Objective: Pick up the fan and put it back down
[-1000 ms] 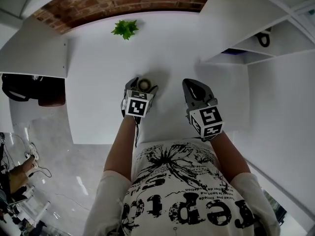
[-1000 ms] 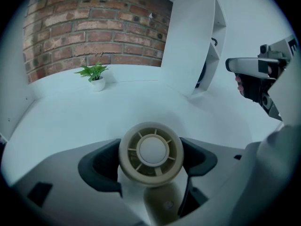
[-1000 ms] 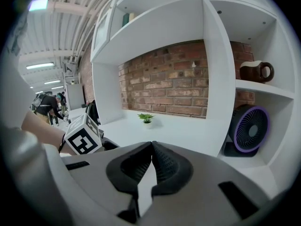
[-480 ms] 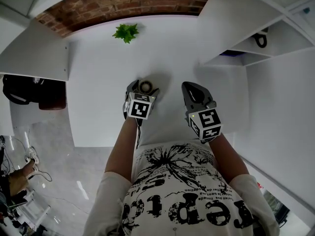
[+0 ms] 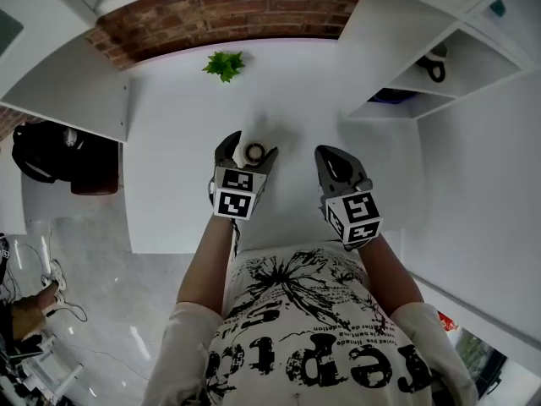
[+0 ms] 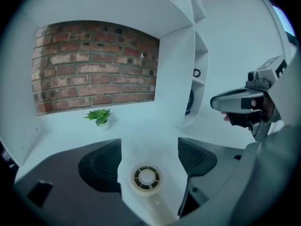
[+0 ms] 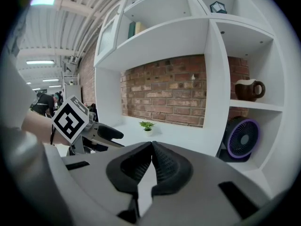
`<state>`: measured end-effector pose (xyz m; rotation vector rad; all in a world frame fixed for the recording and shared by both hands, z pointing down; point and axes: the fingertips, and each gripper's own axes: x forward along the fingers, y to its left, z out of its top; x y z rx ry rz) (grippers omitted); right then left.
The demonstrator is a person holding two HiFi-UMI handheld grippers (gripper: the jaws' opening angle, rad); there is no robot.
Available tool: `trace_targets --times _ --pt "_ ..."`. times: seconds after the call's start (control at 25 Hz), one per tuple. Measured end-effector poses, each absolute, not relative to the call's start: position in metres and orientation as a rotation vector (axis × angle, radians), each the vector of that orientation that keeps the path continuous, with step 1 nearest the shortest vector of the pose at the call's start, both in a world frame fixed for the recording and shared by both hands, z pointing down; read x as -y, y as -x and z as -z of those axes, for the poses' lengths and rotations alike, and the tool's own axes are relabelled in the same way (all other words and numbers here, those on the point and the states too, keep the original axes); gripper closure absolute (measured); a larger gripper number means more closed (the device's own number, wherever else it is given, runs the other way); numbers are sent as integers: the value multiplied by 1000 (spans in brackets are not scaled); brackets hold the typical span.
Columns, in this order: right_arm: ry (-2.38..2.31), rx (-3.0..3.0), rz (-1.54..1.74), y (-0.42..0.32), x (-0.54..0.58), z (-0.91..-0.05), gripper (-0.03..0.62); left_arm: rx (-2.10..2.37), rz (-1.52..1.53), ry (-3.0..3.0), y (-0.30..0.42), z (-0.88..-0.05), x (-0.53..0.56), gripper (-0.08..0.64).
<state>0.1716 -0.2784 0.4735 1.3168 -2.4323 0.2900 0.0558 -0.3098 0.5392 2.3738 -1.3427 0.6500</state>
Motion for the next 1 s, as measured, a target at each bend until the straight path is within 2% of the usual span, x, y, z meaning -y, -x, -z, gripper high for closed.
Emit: trace_targets --times 0.08,0.16,0.48,0.64,1.0 --pt "-1329 2445 -275 -169 274 -466 577 1360 -607 -2400 -52 -520 305 196" --pt "-1341 2455 -255 -166 270 -457 577 1370 -529 -2429 -49 -495 298 359" --pt "-1367 2539 -175 -146 248 -421 577 1476 -306 -2574 -30 -401 267 517" --pt "-1354 2606 -123 -131 234 -400 577 1532 -233 -2618 -11 -373 250 545" --pt "-1343 2697 -8 -120 210 -369 577 1517 -134 -2760 20 -334 211 546"
